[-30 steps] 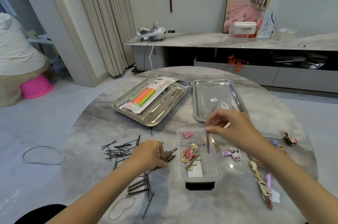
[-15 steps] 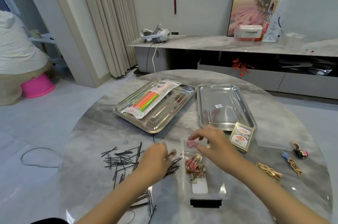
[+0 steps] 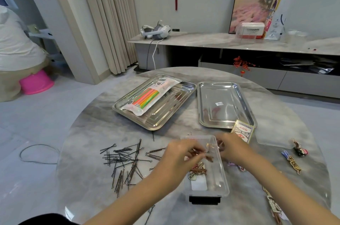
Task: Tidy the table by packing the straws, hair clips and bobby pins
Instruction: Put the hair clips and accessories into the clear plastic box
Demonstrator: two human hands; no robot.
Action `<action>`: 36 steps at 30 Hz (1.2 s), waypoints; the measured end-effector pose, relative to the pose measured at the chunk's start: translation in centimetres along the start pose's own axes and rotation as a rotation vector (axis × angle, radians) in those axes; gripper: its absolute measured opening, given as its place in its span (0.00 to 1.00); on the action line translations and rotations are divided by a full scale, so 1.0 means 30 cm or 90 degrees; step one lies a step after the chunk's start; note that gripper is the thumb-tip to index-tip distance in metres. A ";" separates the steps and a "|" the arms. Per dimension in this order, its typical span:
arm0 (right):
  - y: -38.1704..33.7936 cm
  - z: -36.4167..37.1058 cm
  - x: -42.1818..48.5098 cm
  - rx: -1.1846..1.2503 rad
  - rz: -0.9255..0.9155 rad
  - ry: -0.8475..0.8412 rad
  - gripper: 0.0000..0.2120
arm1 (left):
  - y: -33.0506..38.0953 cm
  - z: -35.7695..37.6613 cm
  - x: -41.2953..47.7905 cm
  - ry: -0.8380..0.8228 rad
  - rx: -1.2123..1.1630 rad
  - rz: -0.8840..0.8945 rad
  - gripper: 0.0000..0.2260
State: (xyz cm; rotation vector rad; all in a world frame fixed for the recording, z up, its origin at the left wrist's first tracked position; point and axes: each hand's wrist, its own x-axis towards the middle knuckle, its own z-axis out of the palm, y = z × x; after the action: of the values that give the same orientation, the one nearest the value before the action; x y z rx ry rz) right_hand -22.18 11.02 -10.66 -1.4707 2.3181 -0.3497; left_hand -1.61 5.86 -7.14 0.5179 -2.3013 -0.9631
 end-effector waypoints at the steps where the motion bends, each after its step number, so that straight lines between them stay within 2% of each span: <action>1: -0.007 -0.002 -0.009 0.005 -0.011 -0.004 0.12 | -0.007 0.012 -0.009 -0.019 0.006 0.010 0.06; 4: -0.017 -0.002 -0.021 -0.007 -0.039 0.002 0.06 | -0.036 0.027 -0.029 -0.057 0.037 0.017 0.07; 6: -0.015 0.008 -0.017 -0.015 -0.048 0.009 0.07 | -0.045 0.024 -0.031 -0.058 0.058 0.016 0.09; 7: -0.016 0.012 -0.012 -0.027 -0.047 0.014 0.04 | -0.046 0.021 -0.030 -0.050 0.076 0.013 0.09; 11: -0.034 0.011 -0.012 -0.033 0.025 0.055 0.06 | -0.058 0.009 -0.032 0.018 0.208 -0.033 0.19; 14: -0.045 -0.026 -0.027 0.057 0.046 0.191 0.09 | -0.068 -0.004 -0.028 0.004 0.156 -0.161 0.27; 16: -0.066 -0.068 -0.044 0.123 0.006 0.320 0.08 | -0.074 -0.011 -0.019 -0.008 0.091 -0.227 0.27; 18: -0.104 -0.113 -0.069 0.189 -0.057 0.407 0.09 | -0.083 -0.019 -0.011 -0.013 0.072 -0.241 0.25; 20: -0.144 -0.139 -0.101 0.288 -0.121 0.363 0.09 | -0.089 -0.029 -0.005 -0.010 0.081 -0.231 0.24; 22: -0.181 -0.124 -0.135 0.327 -0.191 0.229 0.09 | -0.098 -0.038 0.005 -0.002 0.085 -0.235 0.24; 24: -0.203 -0.071 -0.153 0.259 -0.261 0.133 0.07 | -0.106 -0.045 0.013 -0.007 0.088 -0.243 0.24; 27: -0.207 -0.007 -0.148 0.116 -0.332 0.067 0.08 | -0.114 -0.053 0.017 -0.032 0.089 -0.227 0.23; 30: -0.196 -0.005 -0.129 0.101 -0.353 0.067 0.10 | -0.120 -0.062 0.012 -0.051 0.114 -0.209 0.23; 32: -0.195 -0.019 -0.115 0.153 -0.351 0.125 0.08 | -0.118 -0.074 0.012 -0.065 0.127 -0.206 0.22; 34: -0.179 -0.032 -0.088 0.168 -0.289 0.205 0.05 | -0.115 -0.087 0.010 -0.081 0.138 -0.209 0.21; 36: -0.142 -0.030 -0.047 0.127 -0.199 0.223 0.06 | -0.111 -0.101 0.005 -0.083 0.156 -0.221 0.20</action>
State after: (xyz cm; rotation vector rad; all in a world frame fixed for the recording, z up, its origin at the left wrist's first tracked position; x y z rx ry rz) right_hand -18.55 10.50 -7.89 -1.7840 2.2132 -0.9652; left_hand 0.64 2.02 -7.82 1.0104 -2.5141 -0.8943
